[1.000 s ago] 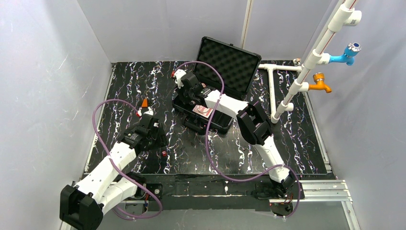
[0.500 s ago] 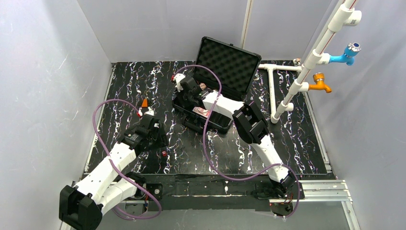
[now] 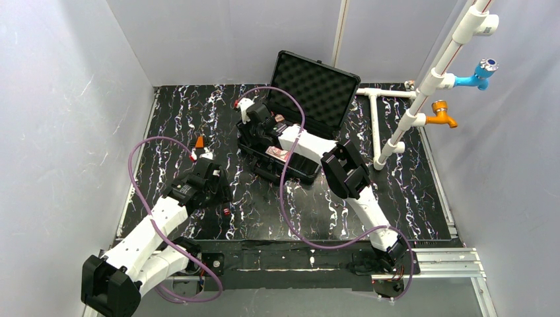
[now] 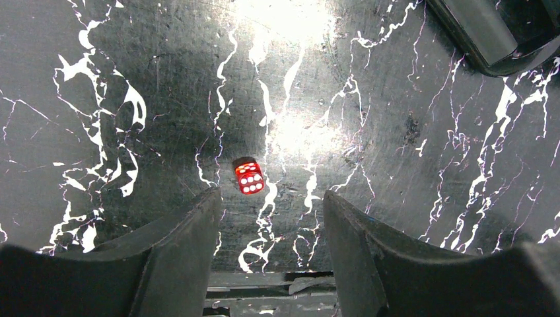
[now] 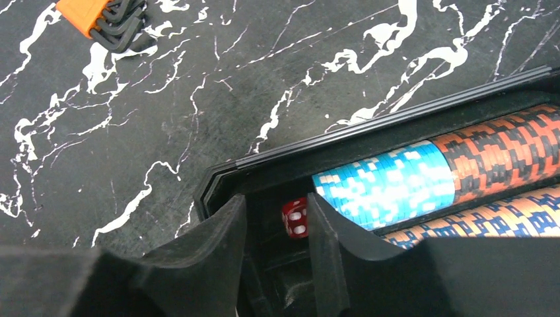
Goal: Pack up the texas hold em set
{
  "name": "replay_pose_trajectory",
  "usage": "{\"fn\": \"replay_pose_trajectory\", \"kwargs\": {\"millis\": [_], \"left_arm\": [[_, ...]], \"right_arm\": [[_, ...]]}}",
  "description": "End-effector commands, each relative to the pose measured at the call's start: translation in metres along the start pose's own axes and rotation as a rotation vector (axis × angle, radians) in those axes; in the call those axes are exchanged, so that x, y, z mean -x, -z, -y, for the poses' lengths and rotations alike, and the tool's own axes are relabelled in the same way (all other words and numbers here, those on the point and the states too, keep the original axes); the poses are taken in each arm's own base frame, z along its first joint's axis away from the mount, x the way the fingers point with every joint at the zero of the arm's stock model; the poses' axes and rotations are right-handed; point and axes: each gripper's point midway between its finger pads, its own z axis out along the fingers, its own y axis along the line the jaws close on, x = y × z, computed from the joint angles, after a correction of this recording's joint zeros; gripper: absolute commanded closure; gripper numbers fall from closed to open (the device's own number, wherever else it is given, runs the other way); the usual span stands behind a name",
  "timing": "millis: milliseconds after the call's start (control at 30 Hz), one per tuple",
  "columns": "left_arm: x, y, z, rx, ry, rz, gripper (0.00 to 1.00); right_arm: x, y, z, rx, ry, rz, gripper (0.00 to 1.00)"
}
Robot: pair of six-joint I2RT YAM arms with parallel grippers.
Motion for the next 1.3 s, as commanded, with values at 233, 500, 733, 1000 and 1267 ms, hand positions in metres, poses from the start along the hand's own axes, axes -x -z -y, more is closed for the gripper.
{"fn": "replay_pose_trajectory", "kwargs": {"millis": [233,500,733,1000,1267], "left_arm": [[-0.004,0.001,-0.005,0.014,-0.013,0.001,0.43],[-0.013,0.002,-0.01,0.061,-0.026,-0.019,0.42],[-0.025,0.003,-0.02,0.142,-0.029,-0.037,0.41],[-0.033,-0.002,-0.027,0.19,0.027,-0.036,0.4],[-0.039,-0.007,-0.027,0.209,0.048,-0.046,0.41]], "right_arm": [[0.037,0.011,-0.006,0.016,-0.011,0.086,0.49],[0.066,0.055,-0.012,0.027,-0.039,0.144,0.41],[0.067,0.12,-0.011,0.019,-0.061,0.171,0.34],[0.046,0.173,-0.006,-0.016,-0.086,0.18,0.15],[0.037,0.212,0.003,-0.063,-0.114,0.218,0.02]]}}
